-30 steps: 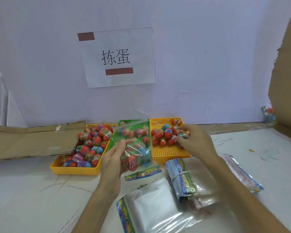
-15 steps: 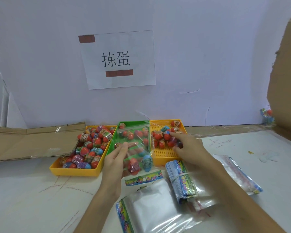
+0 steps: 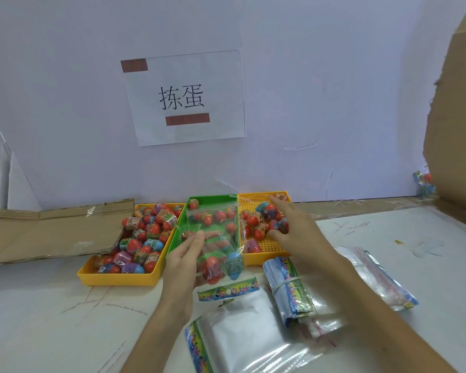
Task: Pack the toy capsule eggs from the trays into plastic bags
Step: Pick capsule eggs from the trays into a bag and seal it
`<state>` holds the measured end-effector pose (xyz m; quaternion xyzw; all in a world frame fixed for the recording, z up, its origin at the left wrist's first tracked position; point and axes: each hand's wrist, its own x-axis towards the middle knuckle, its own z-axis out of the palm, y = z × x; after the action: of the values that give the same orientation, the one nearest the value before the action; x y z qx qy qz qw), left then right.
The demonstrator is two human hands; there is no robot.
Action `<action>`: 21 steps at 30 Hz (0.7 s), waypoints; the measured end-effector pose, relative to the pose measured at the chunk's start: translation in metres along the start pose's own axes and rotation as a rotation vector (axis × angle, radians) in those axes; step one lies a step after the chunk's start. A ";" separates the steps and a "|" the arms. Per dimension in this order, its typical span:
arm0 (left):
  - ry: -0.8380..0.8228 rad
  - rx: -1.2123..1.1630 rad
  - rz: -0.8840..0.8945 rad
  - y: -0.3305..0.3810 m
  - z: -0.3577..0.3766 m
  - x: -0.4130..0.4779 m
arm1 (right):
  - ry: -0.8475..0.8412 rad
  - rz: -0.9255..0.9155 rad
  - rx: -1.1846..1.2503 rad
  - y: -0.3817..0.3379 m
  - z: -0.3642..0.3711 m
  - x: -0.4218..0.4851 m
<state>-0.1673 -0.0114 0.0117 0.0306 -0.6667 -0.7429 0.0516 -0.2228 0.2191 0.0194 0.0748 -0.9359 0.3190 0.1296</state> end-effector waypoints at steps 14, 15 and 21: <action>-0.002 0.002 -0.012 0.000 0.000 -0.001 | 0.235 0.080 0.142 0.000 -0.003 0.001; -0.003 0.003 -0.011 0.001 0.000 -0.001 | 0.258 0.087 0.165 0.000 -0.003 0.001; -0.013 0.007 0.005 0.000 -0.001 0.001 | 0.150 0.099 0.142 0.003 0.000 0.004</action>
<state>-0.1682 -0.0128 0.0116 0.0244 -0.6698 -0.7406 0.0490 -0.2273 0.2214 0.0188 0.0134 -0.9012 0.3950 0.1776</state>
